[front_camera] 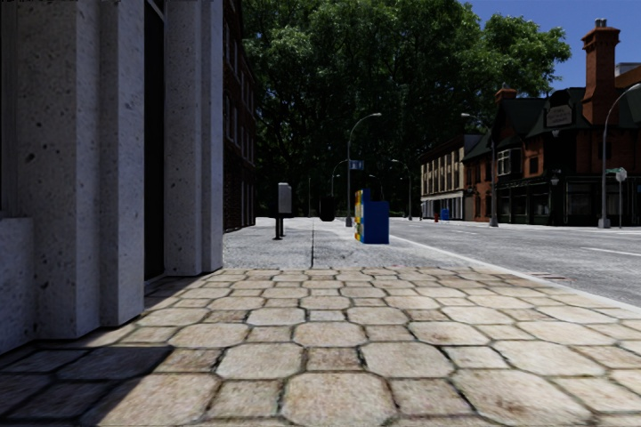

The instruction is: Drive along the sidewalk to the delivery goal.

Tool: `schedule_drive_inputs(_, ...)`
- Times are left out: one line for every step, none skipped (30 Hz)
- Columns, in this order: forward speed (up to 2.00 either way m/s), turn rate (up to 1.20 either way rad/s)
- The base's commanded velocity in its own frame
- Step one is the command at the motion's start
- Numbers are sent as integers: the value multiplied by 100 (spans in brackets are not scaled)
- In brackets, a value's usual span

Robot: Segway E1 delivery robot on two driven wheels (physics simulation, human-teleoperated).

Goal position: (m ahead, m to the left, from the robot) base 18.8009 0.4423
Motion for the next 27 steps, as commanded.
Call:
schedule_drive_inputs(200,0)
schedule_drive_inputs(200,0)
schedule_drive_inputs(200,0)
schedule_drive_inputs(200,0)
schedule_drive_inputs(200,0)
schedule_drive_inputs(200,0)
schedule_drive_inputs(200,0)
schedule_drive_inputs(200,0)
schedule_drive_inputs(200,0)
schedule_drive_inputs(200,0)
schedule_drive_inputs(200,0)
schedule_drive_inputs(200,0)
schedule_drive_inputs(200,0)
schedule_drive_inputs(200,0)
schedule_drive_inputs(200,0)
schedule_drive_inputs(200,0)
schedule_drive_inputs(200,0)
schedule_drive_inputs(200,0)
schedule_drive_inputs(200,0)
schedule_drive_inputs(200,0)
schedule_drive_inputs(200,0)
schedule_drive_inputs(200,0)
schedule_drive_inputs(200,0)
schedule_drive_inputs(200,0)
schedule_drive_inputs(200,0)
schedule_drive_inputs(200,0)
schedule_drive_inputs(200,0)
